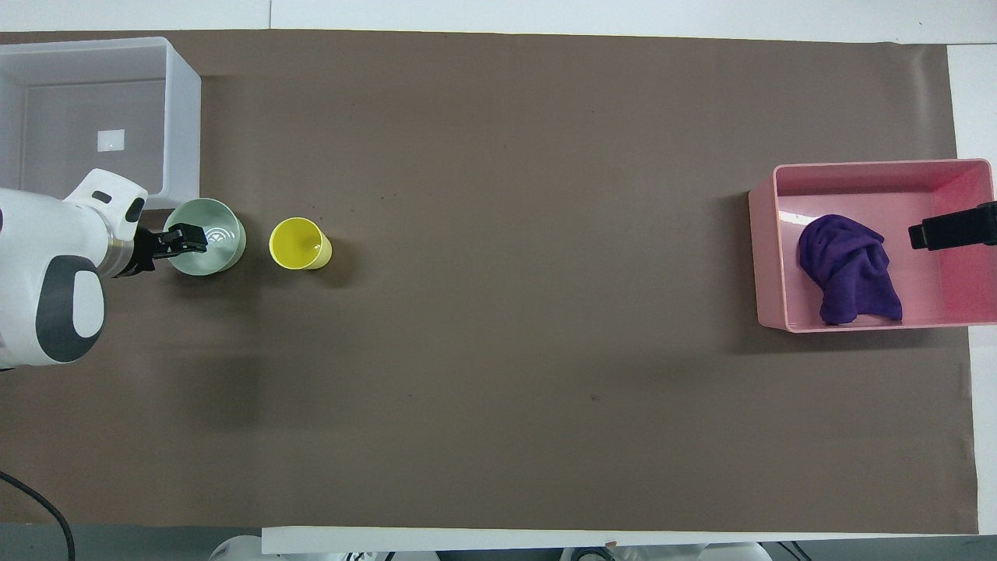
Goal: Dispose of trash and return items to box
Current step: 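Grasp the pale green bowl with the left gripper, then carry the green bowl with the left gripper into the clear box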
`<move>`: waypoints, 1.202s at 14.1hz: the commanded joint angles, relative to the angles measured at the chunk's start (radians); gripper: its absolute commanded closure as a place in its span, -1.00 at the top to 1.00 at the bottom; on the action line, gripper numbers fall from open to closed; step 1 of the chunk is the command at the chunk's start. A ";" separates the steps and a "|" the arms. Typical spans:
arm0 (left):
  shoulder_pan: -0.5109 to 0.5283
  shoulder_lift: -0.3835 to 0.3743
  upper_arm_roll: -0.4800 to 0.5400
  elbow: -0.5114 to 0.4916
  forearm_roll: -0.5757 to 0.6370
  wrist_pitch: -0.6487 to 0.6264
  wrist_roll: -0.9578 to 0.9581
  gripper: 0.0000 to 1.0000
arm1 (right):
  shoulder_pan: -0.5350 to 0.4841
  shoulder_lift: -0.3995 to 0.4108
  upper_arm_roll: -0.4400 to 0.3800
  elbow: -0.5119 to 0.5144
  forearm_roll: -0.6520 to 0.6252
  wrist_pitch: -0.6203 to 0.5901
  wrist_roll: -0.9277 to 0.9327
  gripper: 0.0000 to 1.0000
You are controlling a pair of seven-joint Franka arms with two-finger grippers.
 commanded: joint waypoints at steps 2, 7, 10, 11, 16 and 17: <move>-0.019 0.005 0.006 0.017 0.012 -0.004 -0.013 -1.00 | -0.011 0.094 0.004 0.092 -0.006 -0.068 0.020 1.00; -0.018 -0.115 0.000 0.202 0.005 -0.444 0.011 -1.00 | -0.007 0.076 0.004 0.056 0.055 -0.095 0.082 1.00; 0.001 -0.108 0.009 0.329 -0.113 -0.546 0.083 -1.00 | 0.002 0.062 0.004 0.026 0.061 -0.062 0.098 1.00; 0.023 -0.095 0.011 0.351 -0.153 -0.522 0.088 -1.00 | 0.005 0.056 0.007 0.020 0.063 -0.052 0.098 1.00; 0.132 0.196 0.011 0.682 -0.178 -0.406 0.086 -1.00 | 0.016 0.053 0.008 0.020 0.063 -0.050 0.096 1.00; 0.152 0.266 0.010 0.742 -0.173 -0.397 0.085 -1.00 | 0.016 0.053 0.008 0.018 0.063 -0.052 0.095 1.00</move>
